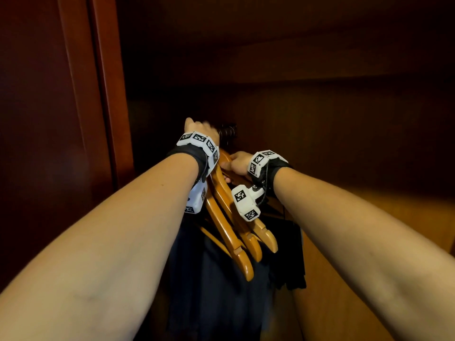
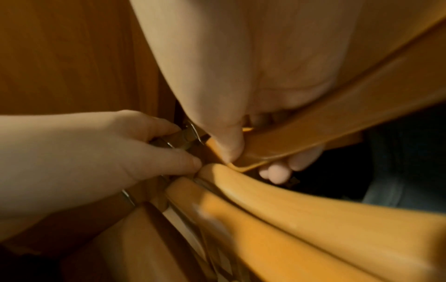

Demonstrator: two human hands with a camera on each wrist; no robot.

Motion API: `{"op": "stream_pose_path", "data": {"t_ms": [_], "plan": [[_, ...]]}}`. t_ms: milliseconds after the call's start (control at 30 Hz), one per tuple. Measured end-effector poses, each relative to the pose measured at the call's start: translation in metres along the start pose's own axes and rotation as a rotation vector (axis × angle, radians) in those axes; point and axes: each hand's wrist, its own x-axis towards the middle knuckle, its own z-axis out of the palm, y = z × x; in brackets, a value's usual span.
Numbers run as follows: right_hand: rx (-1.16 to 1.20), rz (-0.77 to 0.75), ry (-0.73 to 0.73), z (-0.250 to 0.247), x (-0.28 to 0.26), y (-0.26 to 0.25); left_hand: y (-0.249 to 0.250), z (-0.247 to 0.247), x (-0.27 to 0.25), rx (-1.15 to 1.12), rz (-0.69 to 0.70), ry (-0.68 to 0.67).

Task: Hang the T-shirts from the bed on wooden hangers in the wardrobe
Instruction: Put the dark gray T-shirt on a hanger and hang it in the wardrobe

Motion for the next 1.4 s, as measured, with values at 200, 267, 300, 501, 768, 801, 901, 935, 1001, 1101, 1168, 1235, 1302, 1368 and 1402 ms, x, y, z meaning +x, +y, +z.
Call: {"op": "stream_pose_path", "data": {"t_ms": [200, 267, 300, 501, 768, 801, 901, 935, 1001, 1101, 1168, 1235, 1302, 1368, 1402], "plan": [[0.205, -0.04, 0.135, -0.006, -0.023, -0.004, 0.001, 0.001, 0.001, -0.017, 0.011, 0.017], [0.181, -0.038, 0.21, -0.009, -0.028, -0.004, 0.001, 0.001, 0.001, -0.043, 0.0, 0.02], [0.151, -0.039, 0.243, -0.01, -0.029, -0.003, 0.001, 0.001, 0.001, -0.054, -0.005, 0.022], [0.057, -0.054, 0.418, -0.021, -0.05, 0.002, 0.005, -0.004, -0.008, -0.167, -0.058, 0.053], [0.018, -0.087, 0.585, -0.042, -0.117, 0.002, 0.027, -0.022, -0.046, -0.582, 0.007, 0.159], [0.014, -0.085, 0.598, -0.045, -0.128, 0.003, 0.03, -0.026, -0.053, -0.639, 0.021, 0.169], [-0.047, -0.076, 0.653, -0.053, -0.16, 0.009, 0.039, -0.04, -0.076, -0.833, 0.069, 0.182], [-0.082, -0.068, 0.675, -0.054, -0.172, 0.011, 0.042, -0.045, -0.084, -0.923, 0.094, 0.184], [-0.153, -0.053, 0.71, -0.056, -0.196, 0.018, 0.048, -0.055, -0.102, -1.119, 0.145, 0.176], [-0.193, -0.012, 0.728, -0.058, -0.235, 0.031, 0.062, -0.071, -0.133, -1.347, 0.173, 0.105], [-0.204, 0.003, 0.748, -0.059, -0.26, 0.042, 0.071, -0.08, -0.153, -1.503, 0.167, 0.043], [-0.234, 0.014, 0.758, -0.059, -0.282, 0.052, 0.08, -0.086, -0.171, -1.649, 0.158, -0.011], [-0.258, 0.023, 0.763, -0.059, -0.303, 0.062, 0.086, -0.091, -0.188, -1.733, 0.165, -0.051], [-0.266, 0.031, 0.772, -0.059, -0.322, 0.069, 0.091, -0.097, -0.204, -1.807, 0.19, -0.089], [-0.266, 0.036, 0.775, -0.059, -0.332, 0.072, 0.093, -0.1, -0.212, -1.842, 0.207, -0.109]]}}
